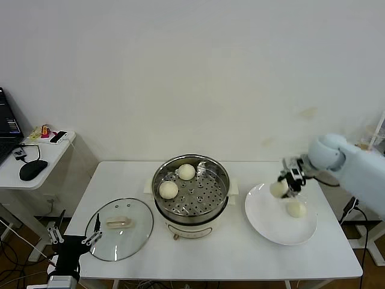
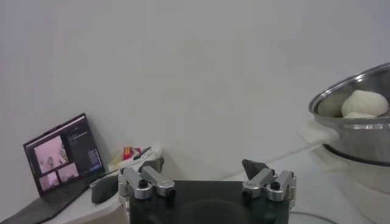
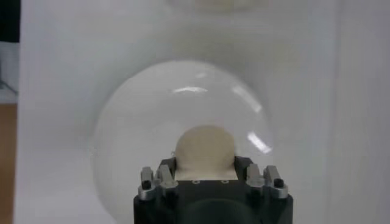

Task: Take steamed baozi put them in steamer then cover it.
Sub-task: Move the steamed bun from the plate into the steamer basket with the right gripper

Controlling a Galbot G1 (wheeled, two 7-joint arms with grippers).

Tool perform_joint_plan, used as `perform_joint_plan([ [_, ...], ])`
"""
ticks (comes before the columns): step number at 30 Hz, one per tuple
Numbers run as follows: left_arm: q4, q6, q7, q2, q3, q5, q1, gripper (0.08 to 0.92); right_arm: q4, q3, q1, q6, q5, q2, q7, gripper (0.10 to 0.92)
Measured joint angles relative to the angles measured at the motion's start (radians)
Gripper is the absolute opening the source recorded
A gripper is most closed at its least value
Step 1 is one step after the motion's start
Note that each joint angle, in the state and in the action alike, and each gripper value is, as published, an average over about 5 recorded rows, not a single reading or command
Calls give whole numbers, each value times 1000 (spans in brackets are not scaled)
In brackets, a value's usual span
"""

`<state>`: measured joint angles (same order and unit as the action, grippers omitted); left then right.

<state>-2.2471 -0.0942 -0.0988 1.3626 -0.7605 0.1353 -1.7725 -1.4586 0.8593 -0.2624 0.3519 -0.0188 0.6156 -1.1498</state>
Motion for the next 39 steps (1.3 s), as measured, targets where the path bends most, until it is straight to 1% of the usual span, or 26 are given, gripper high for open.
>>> perform_joint_plan([
  [9, -1, 0, 0, 6, -11, 0, -6, 823, -17, 101, -171, 7, 91, 142, 25, 601],
  [19, -4, 0, 1, 3, -32, -5, -16, 823, -29, 202, -216, -39, 153, 319, 67, 597],
  [28, -4, 1, 0, 12, -50, -16, -19, 823, 1, 293, -187, -153, 112, 449, 93, 594],
  [39, -1, 3, 0, 13, -63, -24, -15, 823, 21, 362, -165, -304, 42, 530, 70, 594],
])
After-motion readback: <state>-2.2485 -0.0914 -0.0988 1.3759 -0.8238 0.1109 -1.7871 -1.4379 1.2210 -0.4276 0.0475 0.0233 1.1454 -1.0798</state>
